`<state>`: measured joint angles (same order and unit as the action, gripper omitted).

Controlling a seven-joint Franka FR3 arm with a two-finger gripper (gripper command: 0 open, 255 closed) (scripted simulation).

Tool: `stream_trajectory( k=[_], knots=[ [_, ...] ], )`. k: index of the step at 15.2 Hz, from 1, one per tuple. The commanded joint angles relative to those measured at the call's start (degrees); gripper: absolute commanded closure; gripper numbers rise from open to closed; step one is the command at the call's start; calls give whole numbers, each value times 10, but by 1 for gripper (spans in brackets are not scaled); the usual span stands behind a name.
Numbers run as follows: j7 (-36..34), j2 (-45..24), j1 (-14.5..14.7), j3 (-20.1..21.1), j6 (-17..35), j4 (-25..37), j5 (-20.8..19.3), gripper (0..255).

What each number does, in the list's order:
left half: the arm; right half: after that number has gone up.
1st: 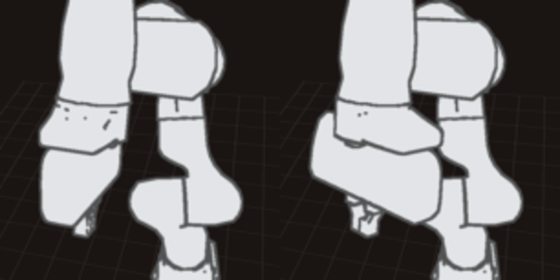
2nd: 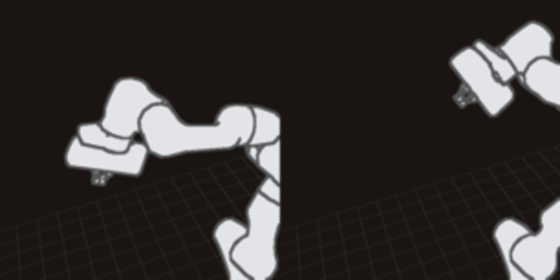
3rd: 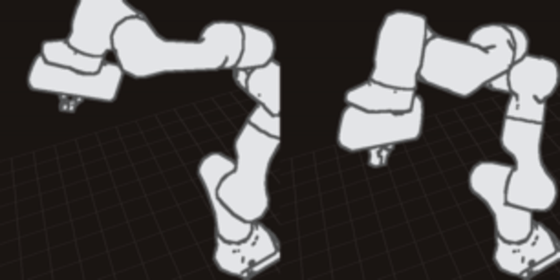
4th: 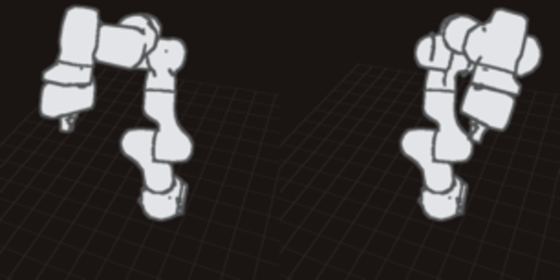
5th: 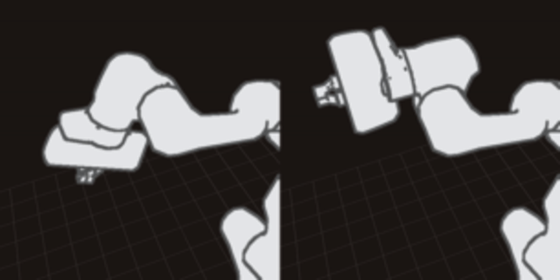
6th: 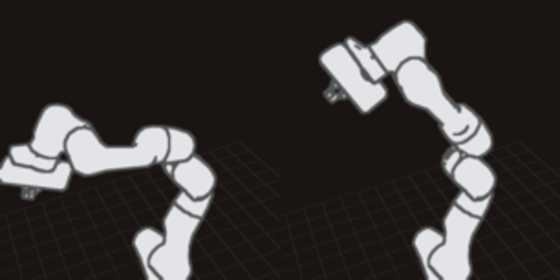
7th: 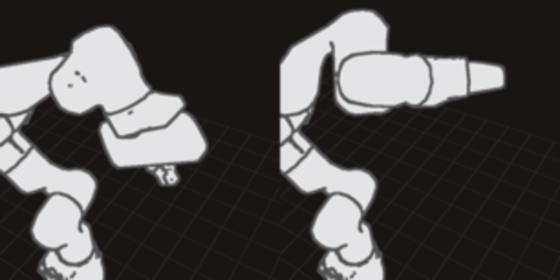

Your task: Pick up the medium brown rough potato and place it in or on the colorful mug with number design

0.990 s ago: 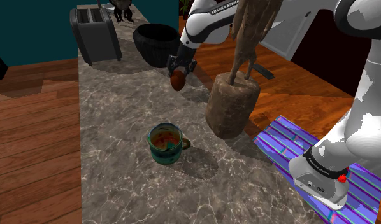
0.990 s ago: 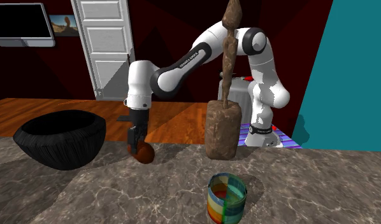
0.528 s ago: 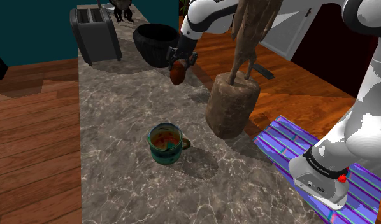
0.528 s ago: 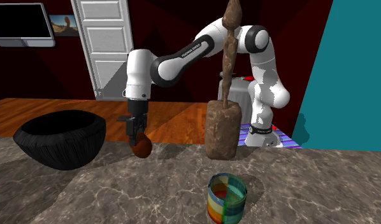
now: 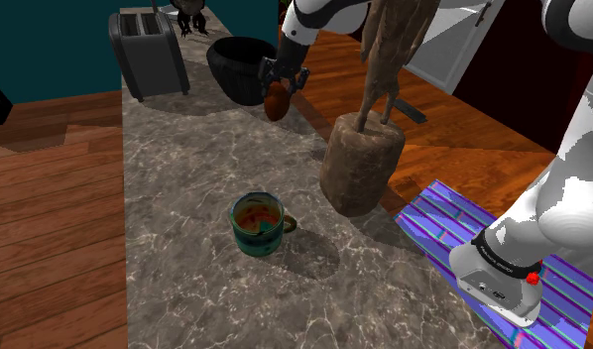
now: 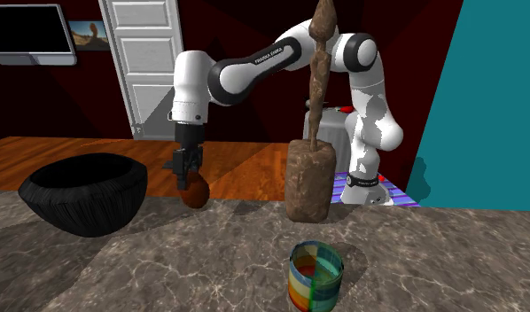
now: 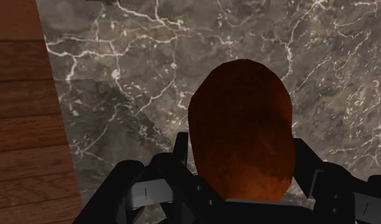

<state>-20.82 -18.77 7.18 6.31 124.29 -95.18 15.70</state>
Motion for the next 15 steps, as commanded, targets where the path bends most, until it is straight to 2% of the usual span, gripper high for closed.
stream_trajectory(
  k=[1, 10, 15],
  knots=[
    [-4, 4, 0, 0, -14, 11, -2, 255],
    [-20, 15, 0, -2, -72, 59, -9, 255],
    [-62, 85, 30, 16, -31, -40, -10, 255]
  ],
)
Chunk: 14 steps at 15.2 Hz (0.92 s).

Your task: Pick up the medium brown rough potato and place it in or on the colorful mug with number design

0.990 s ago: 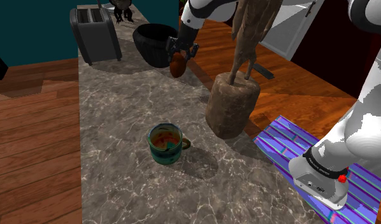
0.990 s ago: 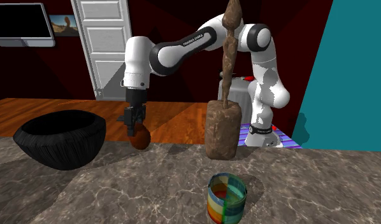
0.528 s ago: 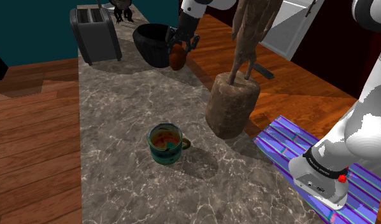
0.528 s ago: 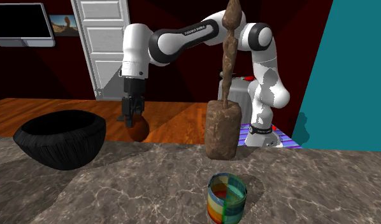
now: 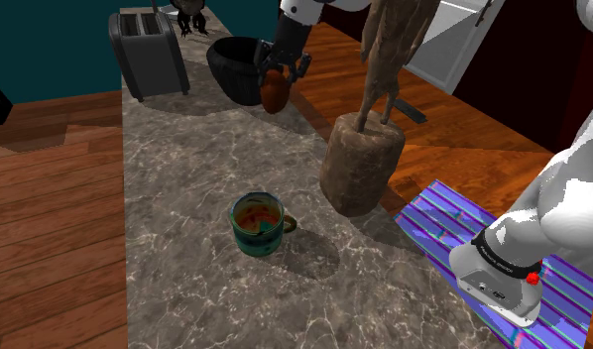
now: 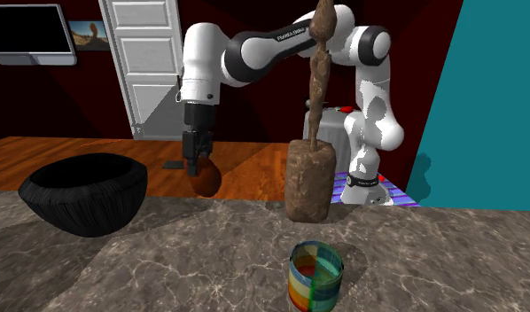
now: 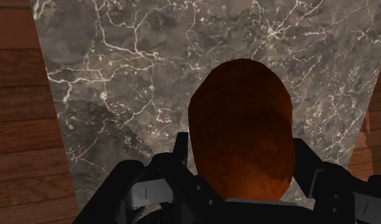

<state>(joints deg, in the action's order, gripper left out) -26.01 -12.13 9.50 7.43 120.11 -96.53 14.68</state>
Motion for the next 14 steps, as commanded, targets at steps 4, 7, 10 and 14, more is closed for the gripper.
stream_trajectory(
  k=[4, 7, 10, 14],
  knots=[
    [-50, 65, 32, 22, 37, -89, -2, 255],
    [-82, 96, 50, 38, 53, -128, -4, 255],
    [-117, 122, 68, 55, 67, -160, -7, 255],
    [-168, 150, 92, 80, 83, -194, -11, 255]
  ],
)
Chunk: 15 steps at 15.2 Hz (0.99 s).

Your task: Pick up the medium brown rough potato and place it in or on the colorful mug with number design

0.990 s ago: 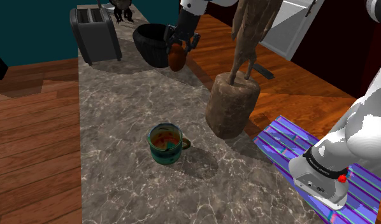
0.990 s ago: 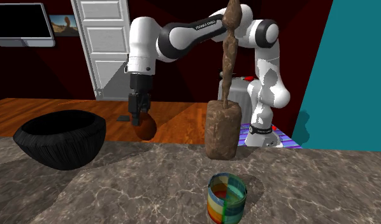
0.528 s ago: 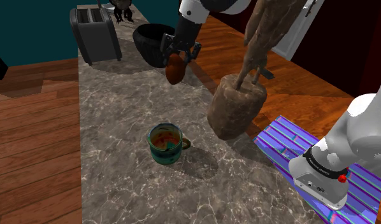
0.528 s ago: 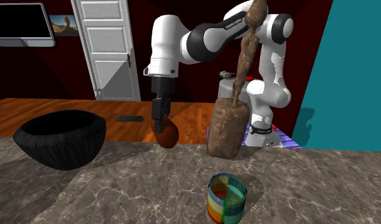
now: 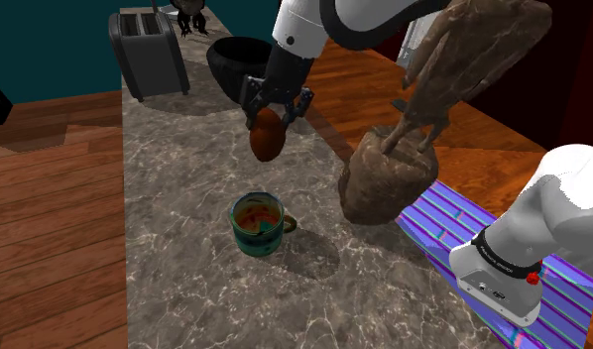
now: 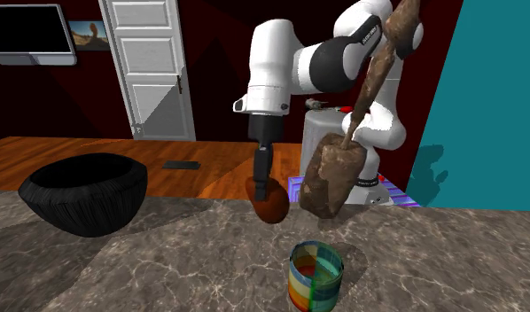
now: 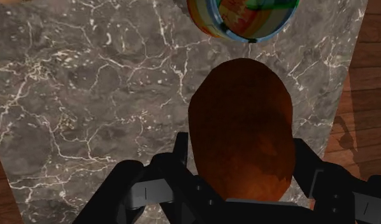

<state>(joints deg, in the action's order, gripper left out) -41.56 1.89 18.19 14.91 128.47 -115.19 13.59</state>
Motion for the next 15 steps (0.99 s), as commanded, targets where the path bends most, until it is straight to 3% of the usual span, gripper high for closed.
stream_trajectory(
  k=[1, 8, 15],
  knots=[
    [-26, 16, 11, 12, 3, -14, -2, 255],
    [-129, 43, 53, 66, 24, -43, -19, 255],
    [-125, 25, 55, 70, 77, -80, -19, 255]
  ],
)
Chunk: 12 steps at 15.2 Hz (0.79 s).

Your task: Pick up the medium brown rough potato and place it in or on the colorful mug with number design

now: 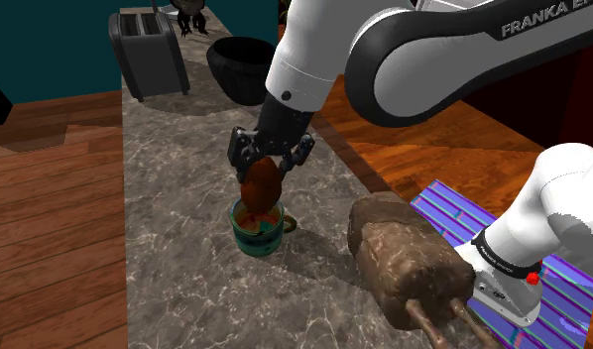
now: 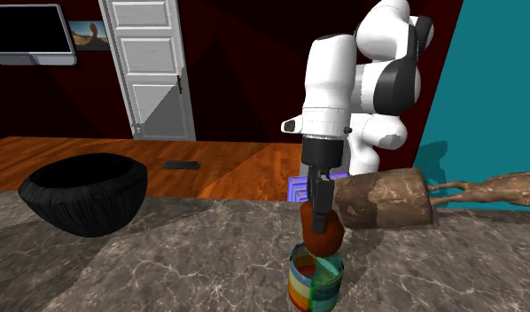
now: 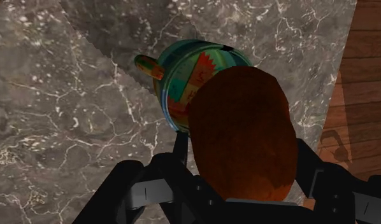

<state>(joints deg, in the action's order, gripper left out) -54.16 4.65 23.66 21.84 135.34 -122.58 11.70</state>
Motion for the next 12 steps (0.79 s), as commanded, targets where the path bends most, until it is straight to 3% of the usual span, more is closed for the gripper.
stream_trajectory(
  k=[1, 7, 12],
  knots=[
    [1, -5, 1, 1, 16, -11, 0, 255],
    [4, -26, 2, 4, 62, -37, -2, 255],
    [4, -28, 2, 3, 65, -39, -3, 255]
  ],
)
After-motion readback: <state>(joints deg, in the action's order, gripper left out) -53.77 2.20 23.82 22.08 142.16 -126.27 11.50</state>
